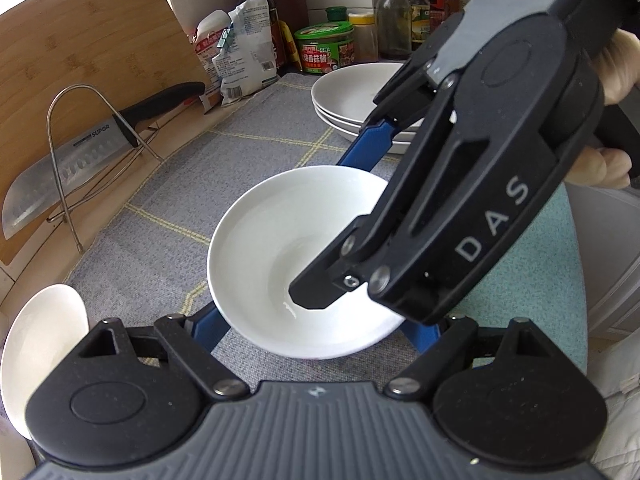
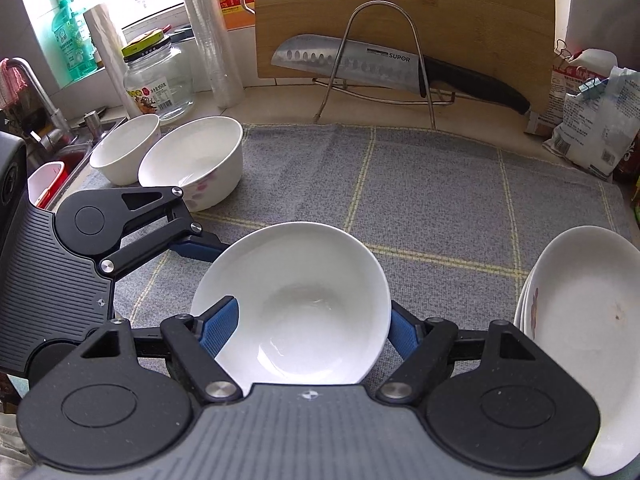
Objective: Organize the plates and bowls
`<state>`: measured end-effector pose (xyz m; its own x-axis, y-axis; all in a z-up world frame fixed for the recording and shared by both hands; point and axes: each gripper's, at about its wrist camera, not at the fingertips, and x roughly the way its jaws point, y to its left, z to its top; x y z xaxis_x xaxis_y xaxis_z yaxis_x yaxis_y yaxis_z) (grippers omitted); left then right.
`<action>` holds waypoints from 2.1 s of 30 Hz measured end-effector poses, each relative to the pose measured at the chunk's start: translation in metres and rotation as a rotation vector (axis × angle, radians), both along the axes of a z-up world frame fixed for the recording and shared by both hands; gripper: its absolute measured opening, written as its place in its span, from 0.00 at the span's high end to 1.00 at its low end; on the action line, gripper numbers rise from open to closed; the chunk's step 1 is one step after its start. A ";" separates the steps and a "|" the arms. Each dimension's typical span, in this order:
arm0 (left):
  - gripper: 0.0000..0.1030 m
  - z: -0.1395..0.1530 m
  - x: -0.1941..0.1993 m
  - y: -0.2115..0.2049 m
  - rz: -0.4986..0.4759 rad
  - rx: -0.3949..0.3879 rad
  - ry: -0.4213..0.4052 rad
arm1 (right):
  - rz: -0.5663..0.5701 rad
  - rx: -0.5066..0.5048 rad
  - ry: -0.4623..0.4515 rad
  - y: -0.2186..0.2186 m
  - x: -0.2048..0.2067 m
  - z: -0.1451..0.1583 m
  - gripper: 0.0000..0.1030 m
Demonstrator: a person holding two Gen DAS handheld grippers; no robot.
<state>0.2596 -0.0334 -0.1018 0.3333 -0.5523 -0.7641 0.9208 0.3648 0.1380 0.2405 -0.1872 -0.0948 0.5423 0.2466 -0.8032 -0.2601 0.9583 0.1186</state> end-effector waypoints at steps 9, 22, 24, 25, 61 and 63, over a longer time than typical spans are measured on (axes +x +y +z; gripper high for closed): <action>0.14 0.004 0.001 -0.001 0.001 -0.004 0.011 | -0.006 0.005 0.012 0.000 0.005 -0.005 0.19; 0.05 0.003 -0.005 0.023 0.105 -0.010 0.002 | -0.036 -0.009 -0.025 0.004 -0.002 0.001 0.00; 0.05 0.006 -0.008 0.032 0.140 -0.018 0.004 | -0.044 -0.022 -0.041 0.006 -0.004 0.005 0.00; 0.04 0.007 -0.009 0.038 0.163 -0.024 0.009 | -0.047 -0.031 -0.051 0.007 -0.006 0.008 0.00; 0.04 0.025 0.015 0.136 0.598 -0.118 -0.073 | 0.103 -0.135 -0.148 0.100 0.034 0.036 0.00; 0.04 0.023 0.020 0.134 0.598 -0.119 -0.069 | 0.111 -0.137 -0.140 0.101 0.042 0.036 0.00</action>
